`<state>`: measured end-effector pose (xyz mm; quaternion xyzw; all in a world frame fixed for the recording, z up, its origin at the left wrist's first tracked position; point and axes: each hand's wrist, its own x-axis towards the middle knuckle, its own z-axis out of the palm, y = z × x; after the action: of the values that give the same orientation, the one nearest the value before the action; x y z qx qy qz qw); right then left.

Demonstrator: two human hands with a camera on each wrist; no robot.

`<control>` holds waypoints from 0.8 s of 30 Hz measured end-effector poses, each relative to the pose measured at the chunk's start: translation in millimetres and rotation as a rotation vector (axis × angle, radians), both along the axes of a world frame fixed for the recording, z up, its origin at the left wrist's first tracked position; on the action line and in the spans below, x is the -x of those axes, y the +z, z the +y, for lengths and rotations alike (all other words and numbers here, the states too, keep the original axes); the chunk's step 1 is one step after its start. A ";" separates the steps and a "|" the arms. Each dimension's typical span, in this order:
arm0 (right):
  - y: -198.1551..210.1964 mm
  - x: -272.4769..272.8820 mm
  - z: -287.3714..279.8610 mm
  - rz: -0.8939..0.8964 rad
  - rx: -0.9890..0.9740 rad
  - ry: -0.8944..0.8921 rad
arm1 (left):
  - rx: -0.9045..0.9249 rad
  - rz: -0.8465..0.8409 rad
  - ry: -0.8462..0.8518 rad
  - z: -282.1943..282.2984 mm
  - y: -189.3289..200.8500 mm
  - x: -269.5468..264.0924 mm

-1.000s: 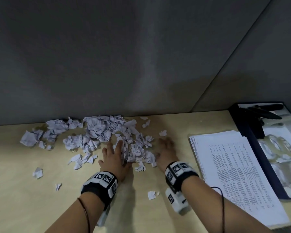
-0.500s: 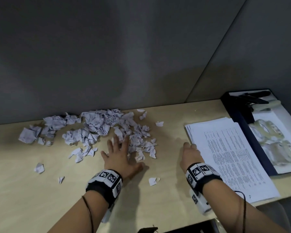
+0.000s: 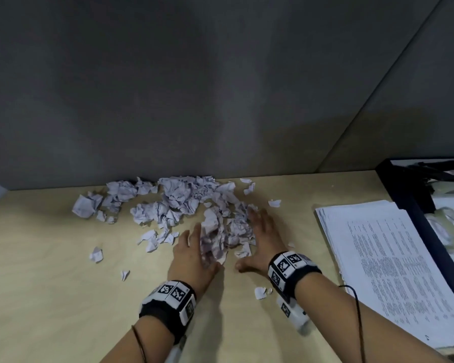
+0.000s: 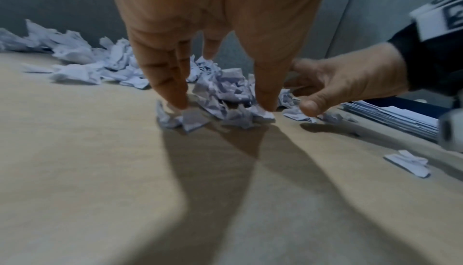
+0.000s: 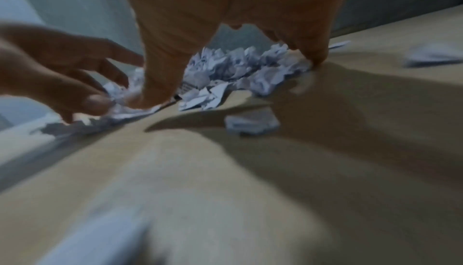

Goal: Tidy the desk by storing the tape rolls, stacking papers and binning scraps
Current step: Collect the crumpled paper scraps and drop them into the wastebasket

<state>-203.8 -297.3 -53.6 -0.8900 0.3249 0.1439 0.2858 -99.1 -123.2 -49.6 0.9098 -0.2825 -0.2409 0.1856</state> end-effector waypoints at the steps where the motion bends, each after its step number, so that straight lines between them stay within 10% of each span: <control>1: -2.7 -9.1 -1.4 0.011 0.014 0.045 | -0.008 0.006 0.022 2.3 -0.2 -1.9; 24: -12.2 -96.0 16.7 0.045 0.284 0.494 | 0.148 0.218 0.291 -38.6 -5.3 -41.3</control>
<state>-107.8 -280.6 -65.8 -0.9698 0.1215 0.1820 0.1074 -57.8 -161.8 -54.9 0.8934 -0.1431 -0.2872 0.3146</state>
